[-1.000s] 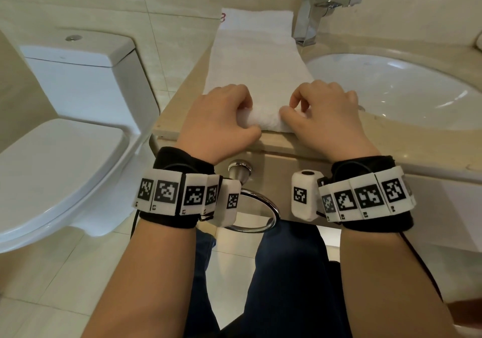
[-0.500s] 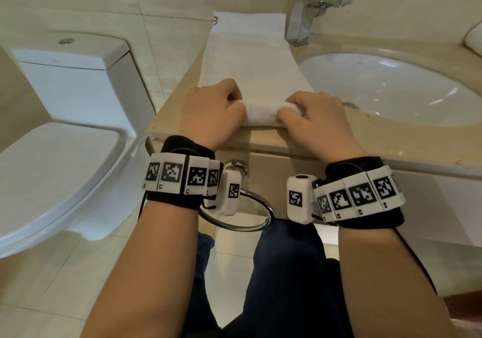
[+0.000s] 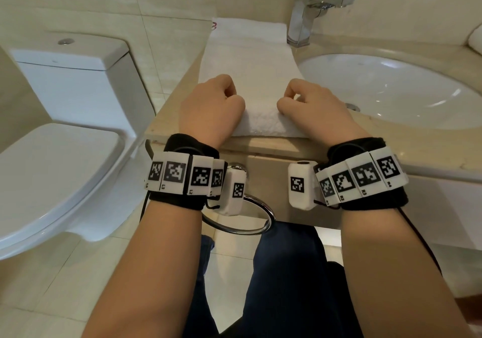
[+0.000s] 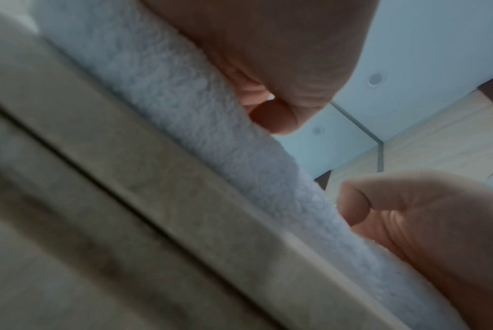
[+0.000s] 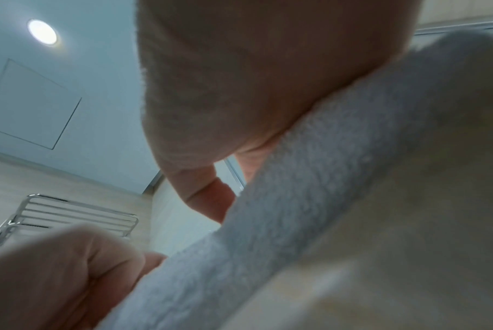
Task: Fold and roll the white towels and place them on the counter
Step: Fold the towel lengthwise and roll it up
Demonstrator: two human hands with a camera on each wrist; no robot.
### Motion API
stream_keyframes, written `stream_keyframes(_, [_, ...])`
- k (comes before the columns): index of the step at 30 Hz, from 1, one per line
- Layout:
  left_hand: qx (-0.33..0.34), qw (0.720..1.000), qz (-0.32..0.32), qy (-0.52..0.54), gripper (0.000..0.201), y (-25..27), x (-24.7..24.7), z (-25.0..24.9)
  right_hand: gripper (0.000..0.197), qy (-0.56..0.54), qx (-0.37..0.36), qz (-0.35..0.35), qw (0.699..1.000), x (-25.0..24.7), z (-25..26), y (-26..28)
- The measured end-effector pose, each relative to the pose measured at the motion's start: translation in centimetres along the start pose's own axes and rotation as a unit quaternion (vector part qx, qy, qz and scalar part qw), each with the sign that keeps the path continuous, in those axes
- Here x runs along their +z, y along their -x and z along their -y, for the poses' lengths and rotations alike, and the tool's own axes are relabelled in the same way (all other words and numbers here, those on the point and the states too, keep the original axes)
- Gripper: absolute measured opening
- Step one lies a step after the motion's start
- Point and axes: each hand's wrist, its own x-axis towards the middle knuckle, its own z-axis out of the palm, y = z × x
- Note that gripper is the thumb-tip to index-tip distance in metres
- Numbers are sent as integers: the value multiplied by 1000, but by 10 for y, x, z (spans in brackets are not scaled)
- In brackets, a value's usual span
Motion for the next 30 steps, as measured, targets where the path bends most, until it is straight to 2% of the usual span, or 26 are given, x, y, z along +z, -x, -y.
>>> stream_keyframes(3, [31, 999, -30, -5, 15, 0, 3, 3, 18, 12, -16, -36, 999, 3, -4, 0])
stream_keyframes(7, [75, 995, -62, 5, 18, 1, 6, 6, 23, 90, -26, -80, 992, 7, -8, -3])
stream_keyframes(10, [100, 993, -55, 34, 20, 3, 6, 8, 20, 93, -41, -120, 988, 9, -9, -3])
stream_keyframes(13, [117, 992, -34, 15, 20, 3, 2, 10, 15, 87, -64, -155, 982, 9, -9, 0])
stream_keyframes(17, [113, 994, -2, 3, 17, 4, -4, 11, 27, 79, -72, -182, 978, 15, -8, 5])
stream_keyframes(23, [139, 985, 65, -78, 41, 8, -14, 13, 33, 106, -79, -152, 979, 20, -6, 7])
stream_keyframes(26, [145, 977, 75, -135, 39, 6, -11, 14, 39, 106, -83, -130, 982, 24, -7, 8])
stream_keyframes(30, [142, 982, 46, -114, 36, 5, -5, 14, 51, 123, -107, -100, 982, 25, -9, 12])
